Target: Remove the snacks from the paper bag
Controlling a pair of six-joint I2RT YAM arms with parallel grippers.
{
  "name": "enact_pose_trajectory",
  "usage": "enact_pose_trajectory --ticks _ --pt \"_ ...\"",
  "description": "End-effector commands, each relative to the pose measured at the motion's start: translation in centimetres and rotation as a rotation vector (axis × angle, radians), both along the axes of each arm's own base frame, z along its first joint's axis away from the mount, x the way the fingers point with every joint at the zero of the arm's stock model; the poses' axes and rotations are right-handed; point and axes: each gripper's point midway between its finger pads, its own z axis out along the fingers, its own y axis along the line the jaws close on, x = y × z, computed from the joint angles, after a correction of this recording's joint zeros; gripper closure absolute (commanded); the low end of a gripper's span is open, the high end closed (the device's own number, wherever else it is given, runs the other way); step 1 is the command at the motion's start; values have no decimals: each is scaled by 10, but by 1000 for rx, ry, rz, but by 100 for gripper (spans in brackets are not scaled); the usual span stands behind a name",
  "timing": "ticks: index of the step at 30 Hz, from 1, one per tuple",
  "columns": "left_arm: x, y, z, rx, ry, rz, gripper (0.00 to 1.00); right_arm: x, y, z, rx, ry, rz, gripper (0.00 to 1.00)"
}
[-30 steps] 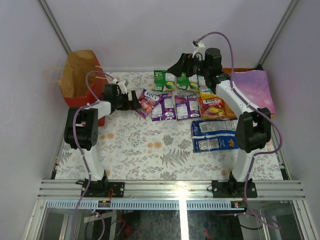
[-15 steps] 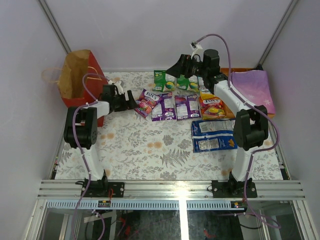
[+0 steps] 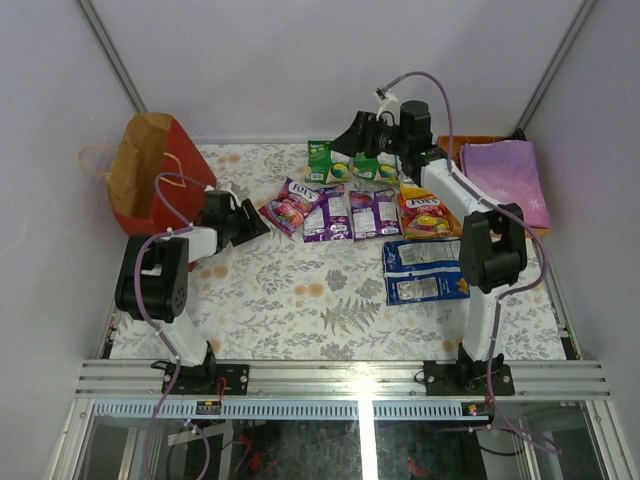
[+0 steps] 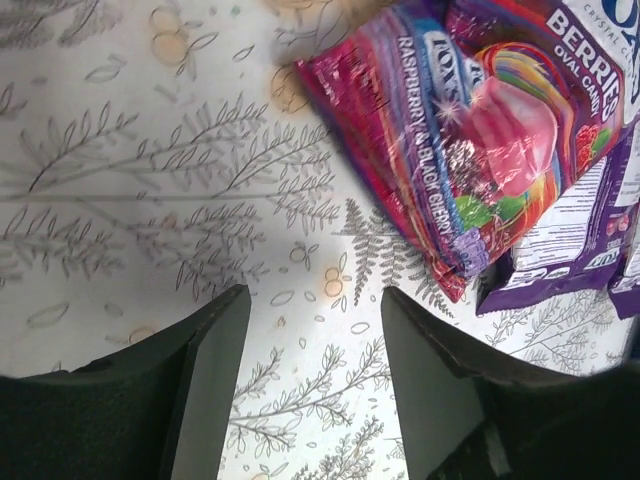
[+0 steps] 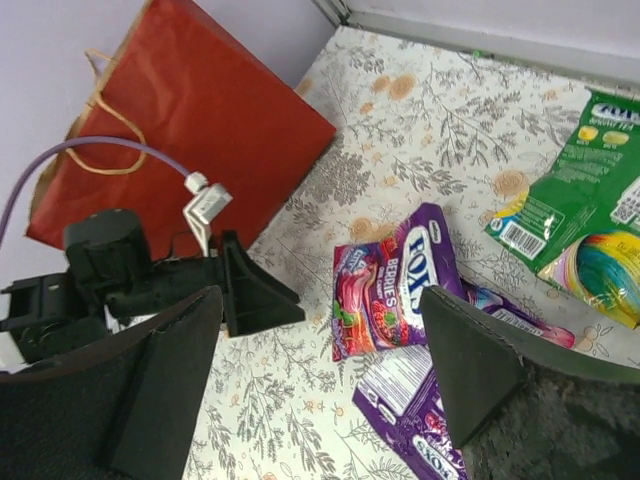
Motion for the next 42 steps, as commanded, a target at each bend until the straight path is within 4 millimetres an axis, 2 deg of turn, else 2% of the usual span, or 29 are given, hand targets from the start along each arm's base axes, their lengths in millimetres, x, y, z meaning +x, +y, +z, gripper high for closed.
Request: enact_pose_trajectory --ticks 1,4,7,14,23,28,29,31,33,38,42 --pt "-23 9 -16 -2 61 103 39 -5 27 4 -45 -57 31 13" --pt "-10 10 -3 -21 10 137 24 -13 47 -7 -77 -47 61 13" --pt "11 9 0 -72 4 162 19 -19 60 -11 -69 -37 91 13" --pt "55 6 -1 -174 -8 222 30 -27 65 -12 -57 -35 104 13" --pt "77 8 -17 -190 24 285 41 -28 65 -14 -57 -34 109 13" --pt "82 7 -22 -201 28 290 52 -27 66 -17 -60 -30 111 13" --pt "82 6 -21 -202 26 291 59 -27 66 -18 -61 -29 112 13" --pt "81 6 -21 -204 22 294 83 -26 66 -19 -60 -24 112 13" --pt "79 8 -20 -199 19 296 98 -26 67 -21 -57 -19 113 13" --pt "71 12 -17 -191 5 314 100 -25 70 -23 -41 -6 120 13" --pt "54 13 -7 -225 -6 362 100 -26 74 -25 -51 -7 127 13"
